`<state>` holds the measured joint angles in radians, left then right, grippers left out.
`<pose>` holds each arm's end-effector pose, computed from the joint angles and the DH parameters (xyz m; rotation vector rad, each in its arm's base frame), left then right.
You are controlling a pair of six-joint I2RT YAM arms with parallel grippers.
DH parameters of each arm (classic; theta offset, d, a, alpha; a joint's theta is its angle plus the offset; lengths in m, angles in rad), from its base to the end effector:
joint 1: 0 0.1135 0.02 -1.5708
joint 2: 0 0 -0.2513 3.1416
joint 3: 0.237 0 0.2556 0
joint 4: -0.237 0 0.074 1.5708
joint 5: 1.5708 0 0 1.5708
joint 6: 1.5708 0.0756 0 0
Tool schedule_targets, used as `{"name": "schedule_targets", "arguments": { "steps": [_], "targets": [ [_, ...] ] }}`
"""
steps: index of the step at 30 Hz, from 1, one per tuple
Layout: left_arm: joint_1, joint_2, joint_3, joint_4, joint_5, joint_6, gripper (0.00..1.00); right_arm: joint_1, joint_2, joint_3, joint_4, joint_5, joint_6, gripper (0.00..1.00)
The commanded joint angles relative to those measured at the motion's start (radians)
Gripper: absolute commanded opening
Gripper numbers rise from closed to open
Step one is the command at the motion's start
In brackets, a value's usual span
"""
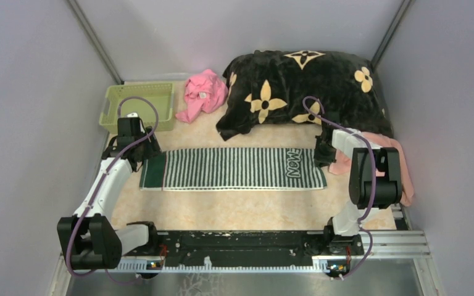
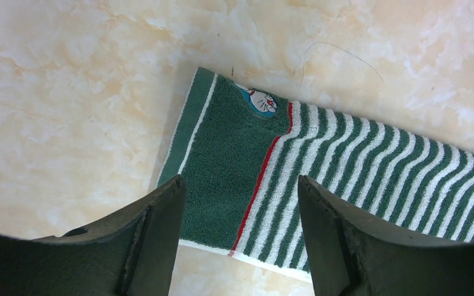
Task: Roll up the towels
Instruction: Fold the towel at the center of the board.
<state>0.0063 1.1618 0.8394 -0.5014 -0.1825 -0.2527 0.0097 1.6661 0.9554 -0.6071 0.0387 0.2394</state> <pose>0.2754 0.0155 0.2134 -0.3916 2.3468 0.1014 0.3088 0.0001 0.1023 0.3378 2.8659 -0.0098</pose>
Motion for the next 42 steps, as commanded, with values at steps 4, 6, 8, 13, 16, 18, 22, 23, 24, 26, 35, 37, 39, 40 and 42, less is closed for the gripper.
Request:
{"name": "schedule_targets", "arguments": {
  "steps": [4,6,8,13,16,18,22,23,24,26,35,37,39,40,42],
  "targets": [
    [-0.003,-0.012,0.0,0.017,0.02,0.011,0.72,0.084,0.093,-0.017,-0.02,0.003,0.019,0.0],
    [-0.003,-0.011,-0.002,0.02,0.025,0.011,0.72,0.112,0.049,0.031,-0.053,0.06,0.02,0.0],
    [-0.004,-0.011,-0.001,0.02,0.036,0.007,0.72,0.126,-0.002,0.079,-0.09,0.117,0.035,0.0],
    [-0.003,-0.002,-0.005,0.027,0.083,-0.004,0.72,0.127,-0.141,0.178,-0.191,0.32,0.03,0.0],
    [-0.003,0.001,-0.011,0.028,0.101,-0.009,0.72,0.095,-0.175,0.23,-0.243,0.437,0.005,0.0],
    [-0.004,0.001,-0.015,0.027,0.11,-0.011,0.72,0.057,-0.193,0.254,-0.257,0.489,-0.004,0.0],
    [-0.004,0.002,-0.024,0.033,0.147,-0.012,0.72,-0.027,-0.238,0.258,-0.23,0.61,-0.02,0.0],
    [-0.003,0.003,-0.027,0.035,0.162,-0.013,0.72,-0.039,-0.243,0.263,-0.224,0.632,-0.022,0.0],
    [-0.004,0.007,-0.028,0.036,0.176,-0.011,0.72,-0.044,-0.245,0.274,-0.222,0.651,-0.023,0.0],
    [-0.006,0.017,-0.032,0.042,0.208,-0.012,0.72,-0.045,-0.243,0.304,-0.225,0.65,-0.028,0.0],
    [-0.011,0.115,-0.042,0.102,0.467,-0.068,0.72,0.117,-0.255,0.313,-0.166,-0.079,0.056,0.0],
    [-0.015,0.156,-0.042,0.116,0.513,-0.08,0.71,0.192,-0.25,0.277,-0.093,-0.188,0.13,0.0],
    [-0.02,0.202,-0.037,0.121,0.549,-0.091,0.7,0.265,-0.226,0.267,-0.026,-0.25,0.198,0.0],
    [-0.023,0.229,-0.038,0.13,0.564,-0.099,0.69,0.299,-0.209,0.269,0.003,-0.268,0.228,0.0],
    [-0.031,0.26,-0.049,0.151,0.592,-0.121,0.66,0.361,-0.174,0.278,0.056,-0.288,0.289,0.0]
  ]
}}
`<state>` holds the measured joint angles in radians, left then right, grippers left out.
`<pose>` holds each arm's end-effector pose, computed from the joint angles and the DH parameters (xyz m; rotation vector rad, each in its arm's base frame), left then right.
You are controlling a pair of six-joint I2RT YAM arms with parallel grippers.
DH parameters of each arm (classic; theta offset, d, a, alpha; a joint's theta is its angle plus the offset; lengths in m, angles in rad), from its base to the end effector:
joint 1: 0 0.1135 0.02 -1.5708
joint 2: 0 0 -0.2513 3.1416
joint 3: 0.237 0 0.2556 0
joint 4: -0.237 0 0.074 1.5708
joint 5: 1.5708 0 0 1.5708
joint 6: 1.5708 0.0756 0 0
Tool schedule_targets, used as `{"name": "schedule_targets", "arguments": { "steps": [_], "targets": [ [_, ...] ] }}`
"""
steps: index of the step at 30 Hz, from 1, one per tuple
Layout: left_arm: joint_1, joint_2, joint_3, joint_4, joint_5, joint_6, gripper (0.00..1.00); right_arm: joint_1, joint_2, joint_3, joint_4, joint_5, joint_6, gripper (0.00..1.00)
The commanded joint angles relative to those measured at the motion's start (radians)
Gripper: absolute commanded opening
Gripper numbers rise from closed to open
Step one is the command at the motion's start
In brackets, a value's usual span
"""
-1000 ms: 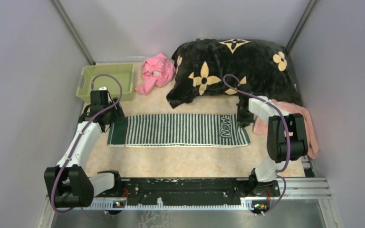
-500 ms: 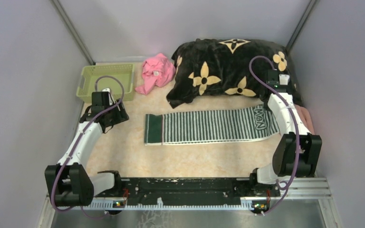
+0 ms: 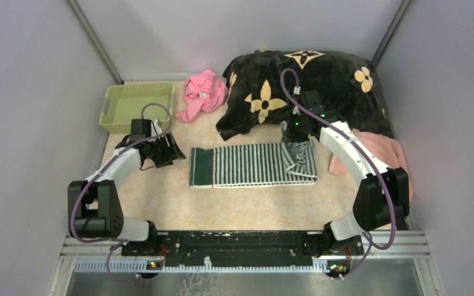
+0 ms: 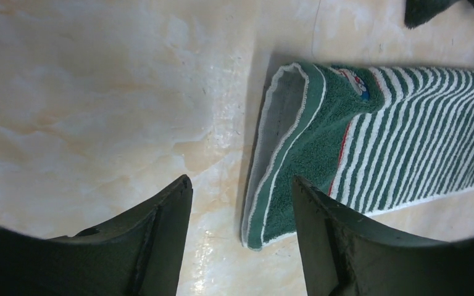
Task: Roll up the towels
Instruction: Fold the towel at the center of the board.
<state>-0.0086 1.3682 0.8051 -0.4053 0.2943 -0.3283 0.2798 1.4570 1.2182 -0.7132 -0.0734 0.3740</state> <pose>0.2943 -0.0245 0.1572 -0.2901 2.5374 -0.5057 0.3192 0.0975 0.2410 0.0904 2.5547 0.3513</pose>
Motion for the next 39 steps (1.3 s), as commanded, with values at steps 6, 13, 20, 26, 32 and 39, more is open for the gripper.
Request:
{"name": "schedule_targets", "arguments": {
  "steps": [6,13,20,26,32,39],
  "targets": [
    [-0.06,0.13,-0.067,0.132,0.156,-0.109,0.51,0.235,0.158,0.057,0.327,-0.231,0.306,0.0],
    [-0.077,0.143,-0.109,0.171,0.152,-0.137,0.39,0.355,0.299,0.161,0.382,-0.228,0.419,0.0],
    [-0.084,0.152,-0.11,0.171,0.153,-0.134,0.26,0.439,0.404,0.263,0.376,-0.172,0.5,0.0],
    [-0.101,0.152,-0.113,0.171,0.148,-0.133,0.18,0.503,0.462,0.329,0.385,-0.127,0.544,0.0],
    [-0.108,0.143,-0.111,0.162,0.127,-0.128,0.16,0.545,0.521,0.4,0.376,-0.115,0.571,0.0],
    [-0.116,0.138,-0.109,0.157,0.119,-0.126,0.15,0.573,0.561,0.443,0.388,-0.099,0.6,0.0]
  ]
}}
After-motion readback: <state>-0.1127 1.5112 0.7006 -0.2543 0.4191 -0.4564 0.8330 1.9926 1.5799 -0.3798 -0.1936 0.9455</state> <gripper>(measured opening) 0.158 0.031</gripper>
